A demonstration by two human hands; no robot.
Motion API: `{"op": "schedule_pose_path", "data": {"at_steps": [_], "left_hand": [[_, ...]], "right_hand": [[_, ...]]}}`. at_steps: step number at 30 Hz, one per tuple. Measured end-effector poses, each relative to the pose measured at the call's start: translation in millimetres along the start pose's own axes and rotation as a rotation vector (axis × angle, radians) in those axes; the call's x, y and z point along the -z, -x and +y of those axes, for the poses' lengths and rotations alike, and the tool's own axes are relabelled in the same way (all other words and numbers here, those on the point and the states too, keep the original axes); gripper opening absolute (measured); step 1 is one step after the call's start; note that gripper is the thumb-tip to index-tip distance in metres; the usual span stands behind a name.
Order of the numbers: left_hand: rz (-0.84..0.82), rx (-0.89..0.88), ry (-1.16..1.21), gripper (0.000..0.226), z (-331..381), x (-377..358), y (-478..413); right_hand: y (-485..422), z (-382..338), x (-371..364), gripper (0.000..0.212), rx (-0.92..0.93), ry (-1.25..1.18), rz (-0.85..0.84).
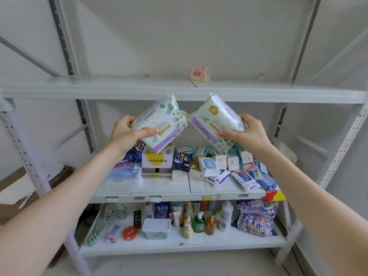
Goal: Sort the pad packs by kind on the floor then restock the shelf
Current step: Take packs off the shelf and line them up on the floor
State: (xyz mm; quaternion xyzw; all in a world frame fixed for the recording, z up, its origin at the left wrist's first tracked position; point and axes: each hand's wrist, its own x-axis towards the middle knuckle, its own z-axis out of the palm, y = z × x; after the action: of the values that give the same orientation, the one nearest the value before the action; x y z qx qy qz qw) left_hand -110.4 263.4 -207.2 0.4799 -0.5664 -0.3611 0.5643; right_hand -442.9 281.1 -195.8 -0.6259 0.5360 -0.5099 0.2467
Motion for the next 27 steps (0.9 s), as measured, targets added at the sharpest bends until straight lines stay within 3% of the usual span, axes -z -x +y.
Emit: {"op": "schedule_pose_path", "data": {"at_steps": [16,27], "left_hand": [[-0.116,0.433,-0.109,0.084,-167.7,-65.1,196.9],[-0.238,0.753,-0.274,0.062,-325.8,-88.6,329.9]], "right_hand": [[192.1,181.4,-0.6,0.069,-0.367,-0.020,-0.205],[350.8,323.0,-41.9,0.071,-0.699,0.051,-0.274]]}}
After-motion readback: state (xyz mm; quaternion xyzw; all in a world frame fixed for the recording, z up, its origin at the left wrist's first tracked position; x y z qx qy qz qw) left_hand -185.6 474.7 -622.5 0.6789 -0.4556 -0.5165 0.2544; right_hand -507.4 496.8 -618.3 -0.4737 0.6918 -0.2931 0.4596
